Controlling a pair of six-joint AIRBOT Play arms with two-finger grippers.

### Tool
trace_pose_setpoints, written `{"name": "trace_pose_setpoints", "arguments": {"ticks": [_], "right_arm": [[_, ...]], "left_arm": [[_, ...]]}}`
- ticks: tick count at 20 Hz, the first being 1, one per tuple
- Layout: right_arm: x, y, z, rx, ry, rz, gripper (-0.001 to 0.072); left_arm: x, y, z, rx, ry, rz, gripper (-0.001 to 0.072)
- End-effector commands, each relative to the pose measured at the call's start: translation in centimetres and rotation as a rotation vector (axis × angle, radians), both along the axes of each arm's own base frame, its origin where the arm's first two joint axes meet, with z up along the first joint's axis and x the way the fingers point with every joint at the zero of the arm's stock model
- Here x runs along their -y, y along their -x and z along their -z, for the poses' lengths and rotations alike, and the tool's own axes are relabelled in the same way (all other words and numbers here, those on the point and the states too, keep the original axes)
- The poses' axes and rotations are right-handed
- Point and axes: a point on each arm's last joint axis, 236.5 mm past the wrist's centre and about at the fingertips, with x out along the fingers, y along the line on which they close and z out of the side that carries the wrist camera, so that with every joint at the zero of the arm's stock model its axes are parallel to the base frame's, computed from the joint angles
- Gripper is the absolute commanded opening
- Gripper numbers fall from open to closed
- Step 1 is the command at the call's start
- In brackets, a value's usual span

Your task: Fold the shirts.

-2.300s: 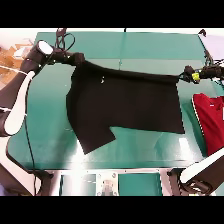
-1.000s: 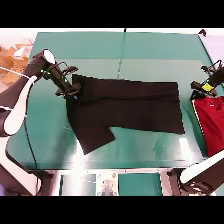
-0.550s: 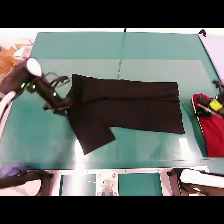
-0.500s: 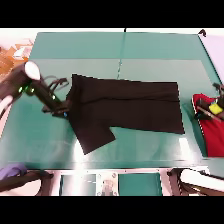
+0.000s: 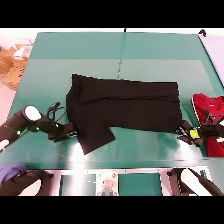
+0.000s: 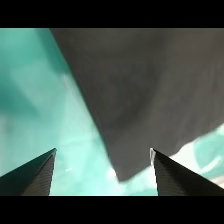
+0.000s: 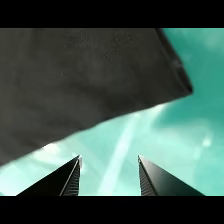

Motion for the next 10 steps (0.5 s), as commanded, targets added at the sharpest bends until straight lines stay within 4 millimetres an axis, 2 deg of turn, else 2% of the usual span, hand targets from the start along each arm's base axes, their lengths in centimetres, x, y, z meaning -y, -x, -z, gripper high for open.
{"name": "trace_pose_setpoints", "arguments": {"ticks": [1,6,7,8,9,10], "right_arm": [[-1.4,-2.1,1.3,0.103,-0.065,0.160,0.0421],[-0.3,-5.0,1.8,0.223,-0.068,0.353,0.0426],[0.0,-5.4,1.6,0.237,-0.066,0.372,0.0433],[0.1,-5.7,1.5,0.249,-0.068,0.387,0.0433],[0.2,-5.9,1.4,0.254,-0.068,0.392,0.0432],[0.1,-5.9,1.4,0.254,-0.071,0.394,0.0432]], "left_arm": [[1.0,-0.6,2.3,0.039,0.070,-0.174,0.0664],[3.0,-2.0,2.1,0.101,0.209,-0.286,0.0662],[3.2,-2.3,2.0,0.112,0.227,-0.301,0.0614],[3.5,-2.6,1.8,0.125,0.242,-0.303,0.0432],[3.7,-2.8,1.8,0.129,0.255,-0.303,0.0354],[3.9,-2.9,1.8,0.131,0.267,-0.304,0.0352]]}}
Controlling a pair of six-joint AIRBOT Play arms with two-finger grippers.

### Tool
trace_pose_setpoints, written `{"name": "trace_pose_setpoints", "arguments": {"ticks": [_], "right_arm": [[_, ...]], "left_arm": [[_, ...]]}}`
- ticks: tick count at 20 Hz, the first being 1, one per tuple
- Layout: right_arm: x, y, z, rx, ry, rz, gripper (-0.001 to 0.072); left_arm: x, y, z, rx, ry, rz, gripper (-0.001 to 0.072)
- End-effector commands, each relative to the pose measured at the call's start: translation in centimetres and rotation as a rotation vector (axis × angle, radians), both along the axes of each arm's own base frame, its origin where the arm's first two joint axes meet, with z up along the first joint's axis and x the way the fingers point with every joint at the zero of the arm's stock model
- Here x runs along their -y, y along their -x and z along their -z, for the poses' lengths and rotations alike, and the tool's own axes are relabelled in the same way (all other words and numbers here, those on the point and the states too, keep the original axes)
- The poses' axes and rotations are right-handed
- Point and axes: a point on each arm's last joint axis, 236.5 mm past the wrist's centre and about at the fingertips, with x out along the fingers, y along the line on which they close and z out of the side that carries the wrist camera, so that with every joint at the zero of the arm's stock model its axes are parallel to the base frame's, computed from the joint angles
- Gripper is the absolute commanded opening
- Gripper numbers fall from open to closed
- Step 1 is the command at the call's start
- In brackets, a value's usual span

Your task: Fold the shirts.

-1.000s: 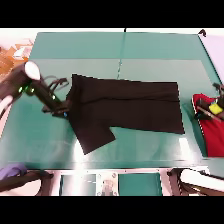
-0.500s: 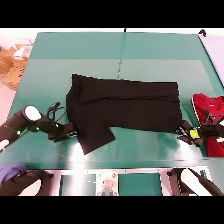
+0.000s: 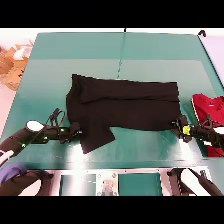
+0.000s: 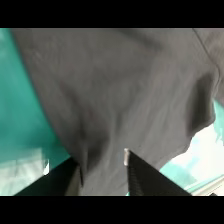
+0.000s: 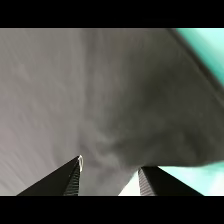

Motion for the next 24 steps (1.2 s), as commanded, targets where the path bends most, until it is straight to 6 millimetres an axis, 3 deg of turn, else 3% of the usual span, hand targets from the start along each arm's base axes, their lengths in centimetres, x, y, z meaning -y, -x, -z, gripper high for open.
{"name": "trace_pose_setpoints", "arguments": {"ticks": [1,2,3,4,5,6,10,13,16,18,21,24], "right_arm": [[0.6,-1.0,-0.1,0.036,0.004,0.059,0.0432],[0.5,-0.9,-0.1,0.035,0.001,0.050,0.0430],[0.3,-0.8,-0.1,0.032,-0.004,0.041,0.0405],[0.0,-0.6,-0.1,0.033,-0.003,0.018,0.0282],[-0.2,-0.5,-0.2,0.038,0.003,-0.013,0.0108],[-0.5,-0.4,-0.3,0.045,0.008,-0.051,0.0017],[-0.6,0.3,-1.6,0.019,0.054,-0.227,0.0015],[1.1,1.7,-3.0,-0.083,0.112,-0.302,0.0015],[1.7,1.7,-5.4,-0.107,0.125,-0.353,0.0015],[2.0,1.0,-7.5,-0.084,0.140,-0.375,0.0016],[2.6,-0.5,-10.1,-0.032,0.176,-0.381,0.0016],[1.8,-3.8,-12.3,0.110,0.152,-0.371,0.0016]], "left_arm": [[0.8,-1.3,-0.4,0.038,0.062,-0.052,0.0351],[0.8,-1.2,-0.4,0.033,0.065,-0.048,0.0350],[0.9,-1.0,-0.4,0.046,0.063,-0.021,0.0111],[1.2,-0.9,-0.6,0.066,0.066,0.013,0.0022],[1.4,-0.9,-1.0,0.079,0.073,0.040,0.0022],[1.7,-1.0,-1.5,0.100,0.079,0.074,0.0021],[2.5,-0.8,-5.5,0.166,0.081,0.227,0.0020],[0.8,0.3,-8.9,0.204,-0.034,0.322,0.0020],[-1.1,1.2,-12.4,0.227,-0.136,0.378,0.0021],[-0.9,0.3,-15.3,0.279,-0.137,0.381,0.0021],[-0.8,-2.7,-19.0,0.419,-0.157,0.342,0.0020],[-1.0,-6.4,-20.9,0.523,-0.180,0.280,0.0021]]}}
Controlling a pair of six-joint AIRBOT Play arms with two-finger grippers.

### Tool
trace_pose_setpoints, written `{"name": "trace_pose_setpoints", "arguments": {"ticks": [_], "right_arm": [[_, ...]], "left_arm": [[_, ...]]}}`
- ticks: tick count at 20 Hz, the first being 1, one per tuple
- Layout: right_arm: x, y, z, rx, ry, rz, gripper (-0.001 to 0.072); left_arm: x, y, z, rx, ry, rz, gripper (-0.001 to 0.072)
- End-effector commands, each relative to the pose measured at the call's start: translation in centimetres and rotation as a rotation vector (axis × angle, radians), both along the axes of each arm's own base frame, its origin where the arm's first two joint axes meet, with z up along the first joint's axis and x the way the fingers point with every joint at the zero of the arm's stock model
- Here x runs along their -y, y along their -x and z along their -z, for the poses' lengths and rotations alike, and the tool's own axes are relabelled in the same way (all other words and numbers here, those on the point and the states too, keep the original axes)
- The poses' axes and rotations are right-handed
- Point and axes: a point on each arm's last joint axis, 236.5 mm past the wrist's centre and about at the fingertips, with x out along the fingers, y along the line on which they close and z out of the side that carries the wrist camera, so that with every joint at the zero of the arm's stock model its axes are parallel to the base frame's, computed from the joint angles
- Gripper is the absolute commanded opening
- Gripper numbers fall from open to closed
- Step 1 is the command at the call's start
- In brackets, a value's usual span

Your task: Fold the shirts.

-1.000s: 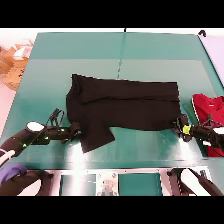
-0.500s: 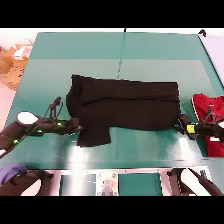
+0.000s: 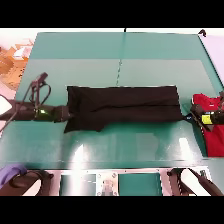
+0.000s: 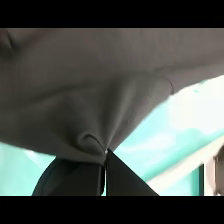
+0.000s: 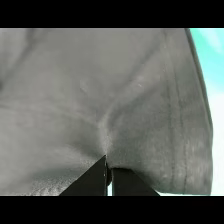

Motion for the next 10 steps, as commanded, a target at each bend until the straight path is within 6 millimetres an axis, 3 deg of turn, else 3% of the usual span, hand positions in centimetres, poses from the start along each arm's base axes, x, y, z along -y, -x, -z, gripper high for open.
{"name": "trace_pose_setpoints", "arguments": {"ticks": [1,5,10], "right_arm": [[-0.8,-3.8,-3.1,0.149,-0.040,-0.016,0.0016],[-1.1,-9.2,-3.8,0.219,-0.043,-0.033,0.0016],[-0.6,-15.8,-0.6,0.190,-0.056,-0.061,0.0017]], "left_arm": [[-0.4,-4.1,-2.3,0.122,-0.012,-0.045,0.0021],[0.2,-9.4,-0.8,0.117,-0.017,-0.031,0.0021],[0.7,-17.1,1.8,0.126,-0.024,-0.054,0.0022]]}}
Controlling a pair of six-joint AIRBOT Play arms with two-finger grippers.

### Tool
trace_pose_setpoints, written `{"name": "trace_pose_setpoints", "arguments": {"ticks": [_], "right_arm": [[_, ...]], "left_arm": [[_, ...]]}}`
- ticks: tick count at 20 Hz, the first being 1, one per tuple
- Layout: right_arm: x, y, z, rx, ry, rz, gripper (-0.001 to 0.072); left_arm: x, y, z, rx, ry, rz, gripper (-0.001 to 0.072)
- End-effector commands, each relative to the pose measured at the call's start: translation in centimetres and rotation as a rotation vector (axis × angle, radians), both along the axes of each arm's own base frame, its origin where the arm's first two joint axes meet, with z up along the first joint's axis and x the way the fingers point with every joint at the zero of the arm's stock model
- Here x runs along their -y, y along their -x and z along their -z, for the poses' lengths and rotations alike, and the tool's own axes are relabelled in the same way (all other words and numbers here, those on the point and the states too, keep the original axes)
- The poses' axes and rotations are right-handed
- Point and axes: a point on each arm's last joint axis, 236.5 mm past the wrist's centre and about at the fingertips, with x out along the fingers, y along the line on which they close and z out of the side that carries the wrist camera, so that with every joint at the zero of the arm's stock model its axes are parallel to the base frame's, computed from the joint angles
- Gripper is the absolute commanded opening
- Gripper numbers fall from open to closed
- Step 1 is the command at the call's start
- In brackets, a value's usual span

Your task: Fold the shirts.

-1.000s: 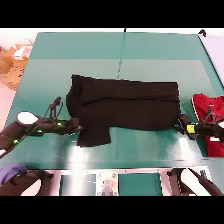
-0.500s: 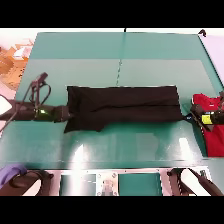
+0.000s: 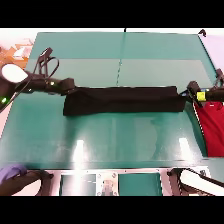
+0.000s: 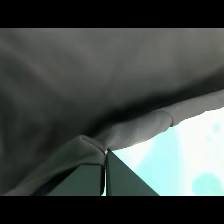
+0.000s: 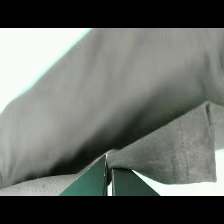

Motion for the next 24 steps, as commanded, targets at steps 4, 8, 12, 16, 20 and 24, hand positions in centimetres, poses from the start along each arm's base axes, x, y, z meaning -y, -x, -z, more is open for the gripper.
{"name": "trace_pose_setpoints", "arguments": {"ticks": [4,8,12,16,20,24], "right_arm": [[0.9,-9.5,5.8,-0.005,-0.031,0.018,0.0022],[4.4,-13.8,6.0,0.059,-0.007,0.010,0.0432],[9.9,-11.2,3.1,0.068,0.064,-0.100,0.0432],[11.6,-6.1,6.8,-0.092,0.000,-0.175,0.0433],[9.3,-4.8,10.4,-0.153,-0.070,-0.298,0.0536],[6.6,-5.4,12.7,-0.156,-0.140,-0.349,0.0536]], "left_arm": [[0.5,-10.4,5.2,0.034,0.004,-0.057,0.0024],[-1.0,-16.7,5.1,0.149,0.028,-0.190,0.0642],[-4.3,-17.7,1.4,0.165,0.045,-0.196,0.0634],[-4.3,-15.6,2.1,0.075,0.052,-0.132,0.0612],[-3.8,-14.4,2.6,0.030,0.055,-0.092,0.0022],[-2.0,-13.8,2.6,0.023,0.056,-0.056,0.0022]]}}
